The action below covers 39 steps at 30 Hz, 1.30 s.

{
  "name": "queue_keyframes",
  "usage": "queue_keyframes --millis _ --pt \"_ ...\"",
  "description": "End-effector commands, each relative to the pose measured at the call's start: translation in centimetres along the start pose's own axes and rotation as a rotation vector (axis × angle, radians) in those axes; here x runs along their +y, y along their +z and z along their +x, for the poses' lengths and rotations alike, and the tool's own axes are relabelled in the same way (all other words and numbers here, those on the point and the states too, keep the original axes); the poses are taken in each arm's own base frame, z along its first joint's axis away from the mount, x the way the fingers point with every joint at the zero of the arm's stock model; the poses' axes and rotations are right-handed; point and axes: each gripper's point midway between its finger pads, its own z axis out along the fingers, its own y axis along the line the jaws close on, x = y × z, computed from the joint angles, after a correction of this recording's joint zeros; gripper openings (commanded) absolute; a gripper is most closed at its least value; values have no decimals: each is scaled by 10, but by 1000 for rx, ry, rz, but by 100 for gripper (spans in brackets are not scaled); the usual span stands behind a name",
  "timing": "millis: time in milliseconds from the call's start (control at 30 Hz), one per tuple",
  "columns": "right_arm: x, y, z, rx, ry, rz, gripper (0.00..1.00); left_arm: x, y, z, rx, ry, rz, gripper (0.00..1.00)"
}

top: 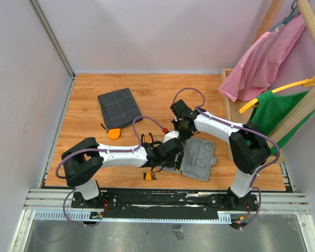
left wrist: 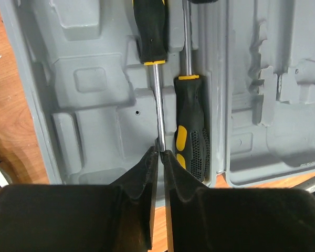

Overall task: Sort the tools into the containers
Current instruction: Adjust the screwdriver in the storage box.

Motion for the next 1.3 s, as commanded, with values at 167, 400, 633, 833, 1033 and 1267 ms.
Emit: queue_keyframes --millis 167,400,633,833,1033,1267 --pt "-17 17 35 110 -28 89 14 6 8 -2 -15 29 -38 14" --pt "-17 17 37 115 -27 88 14 19 15 11 22 53 -90 12" --pt "-18 18 40 121 -30 92 14 42 12 32 105 91 -178 10" --pt "-17 17 38 116 -30 87 14 57 8 45 158 130 -226 9" --pt "-18 16 39 115 -32 88 14 60 6 57 209 154 -220 6" --pt "-18 16 39 115 -33 87 14 67 -1 72 255 177 -212 5"
